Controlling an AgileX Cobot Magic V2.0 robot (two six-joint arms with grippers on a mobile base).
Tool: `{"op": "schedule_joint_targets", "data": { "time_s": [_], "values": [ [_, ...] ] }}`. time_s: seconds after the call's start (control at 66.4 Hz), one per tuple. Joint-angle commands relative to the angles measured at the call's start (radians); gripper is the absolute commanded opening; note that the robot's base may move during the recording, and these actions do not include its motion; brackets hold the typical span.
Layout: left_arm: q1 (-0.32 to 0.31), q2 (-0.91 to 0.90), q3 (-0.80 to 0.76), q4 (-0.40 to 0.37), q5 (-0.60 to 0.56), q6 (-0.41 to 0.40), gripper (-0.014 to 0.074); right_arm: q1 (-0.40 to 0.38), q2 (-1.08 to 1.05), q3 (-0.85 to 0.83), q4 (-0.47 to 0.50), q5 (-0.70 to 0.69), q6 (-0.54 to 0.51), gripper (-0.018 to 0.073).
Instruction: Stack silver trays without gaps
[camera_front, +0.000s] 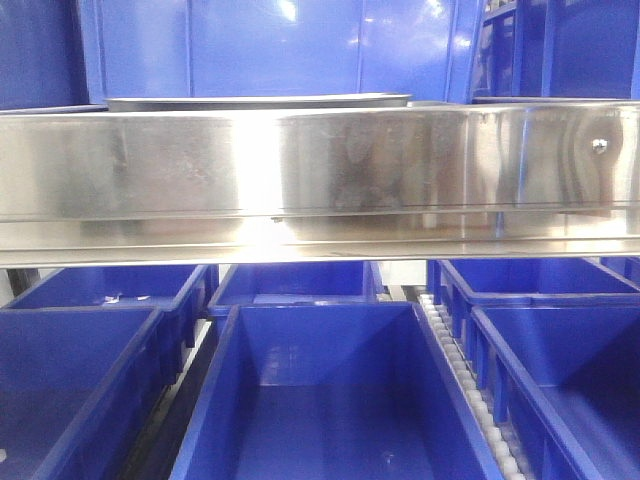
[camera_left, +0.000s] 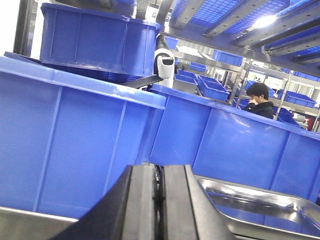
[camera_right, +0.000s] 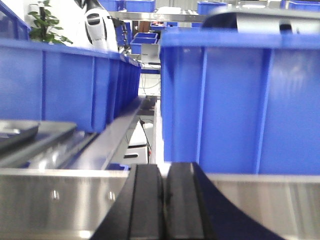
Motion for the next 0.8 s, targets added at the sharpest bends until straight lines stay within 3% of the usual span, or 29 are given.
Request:
{"op": "schedule_joint_targets", "data": {
  "time_s": [0.0, 0.121, 0.452, 0.784],
  "values": [
    [0.005, -0.004, 0.001, -0.006, -0.014, -0.006, -0.0007, -0.006, -0.065, 0.052, 0.006, -0.029, -0.013, -0.0015],
    [0.005, -0.004, 0.001, -0.006, -0.016, -0.006, -0.0007, -0.006, -0.115, 0.075, 0.006, -0.039, -0.013, -0.0015],
    [0.005, -0.004, 0.001, -0.006, -0.018, -0.006, -0.0007, 0.041, -0.115, 0.075, 0.006, 0.135, -0.007, -0.0015],
    [0.005, -0.004, 0.001, -0.006, -0.018, -0.006, -0.0007, 0.058, -0.115, 0.075, 0.035, 0.123, -0.006, -0.0015]
  ]
}}
